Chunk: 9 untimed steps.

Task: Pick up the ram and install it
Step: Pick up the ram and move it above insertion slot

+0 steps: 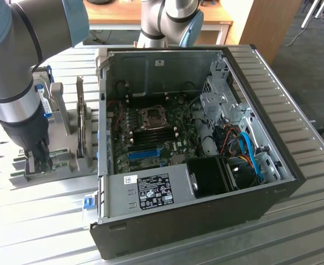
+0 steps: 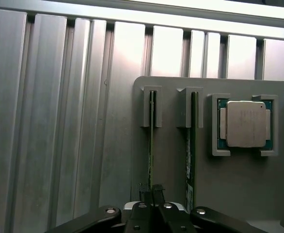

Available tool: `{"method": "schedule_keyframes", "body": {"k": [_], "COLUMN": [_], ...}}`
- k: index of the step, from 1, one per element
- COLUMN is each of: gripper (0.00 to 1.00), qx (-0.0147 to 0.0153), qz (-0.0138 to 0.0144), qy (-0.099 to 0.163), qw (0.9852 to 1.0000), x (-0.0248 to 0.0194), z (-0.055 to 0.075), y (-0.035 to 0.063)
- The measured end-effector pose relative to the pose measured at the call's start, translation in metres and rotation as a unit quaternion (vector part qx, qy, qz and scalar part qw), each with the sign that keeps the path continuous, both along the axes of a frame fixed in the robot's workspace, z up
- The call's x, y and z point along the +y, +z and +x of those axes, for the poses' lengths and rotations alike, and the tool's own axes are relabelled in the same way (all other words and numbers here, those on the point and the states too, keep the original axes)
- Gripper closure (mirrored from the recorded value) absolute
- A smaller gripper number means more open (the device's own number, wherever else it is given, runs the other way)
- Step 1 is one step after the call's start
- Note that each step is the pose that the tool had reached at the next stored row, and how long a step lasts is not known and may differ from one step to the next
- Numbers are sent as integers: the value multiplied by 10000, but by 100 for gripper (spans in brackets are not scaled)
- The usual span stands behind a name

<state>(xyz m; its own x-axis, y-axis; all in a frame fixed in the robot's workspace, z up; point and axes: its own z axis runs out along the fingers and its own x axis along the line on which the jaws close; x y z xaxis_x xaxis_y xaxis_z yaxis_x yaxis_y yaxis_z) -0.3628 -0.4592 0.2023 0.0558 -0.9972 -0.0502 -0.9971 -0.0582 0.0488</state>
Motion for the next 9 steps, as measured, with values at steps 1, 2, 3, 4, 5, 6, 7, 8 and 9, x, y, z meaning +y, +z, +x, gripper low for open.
{"method": "schedule_keyframes", "body": {"k": [1, 2, 3, 4, 5, 6, 7, 8, 9], "gripper": [88, 88, 88, 88, 88, 88, 88, 88, 88], "qx": [0, 0, -1, 0, 0, 0, 0, 0, 0], "qz": [0, 0, 0, 0, 0, 0, 0, 0, 0], "qy": [0, 0, 0, 1, 0, 0, 0, 0, 0], "qw": [10000, 10000, 10000, 10000, 10000, 10000, 10000, 10000, 10000], "x": [0, 0, 0, 0, 0, 0, 0, 0, 0], "z": [0, 0, 0, 0, 0, 0, 0, 0, 0], "y": [12, 27, 41, 59, 78, 98, 121, 145, 170]}}
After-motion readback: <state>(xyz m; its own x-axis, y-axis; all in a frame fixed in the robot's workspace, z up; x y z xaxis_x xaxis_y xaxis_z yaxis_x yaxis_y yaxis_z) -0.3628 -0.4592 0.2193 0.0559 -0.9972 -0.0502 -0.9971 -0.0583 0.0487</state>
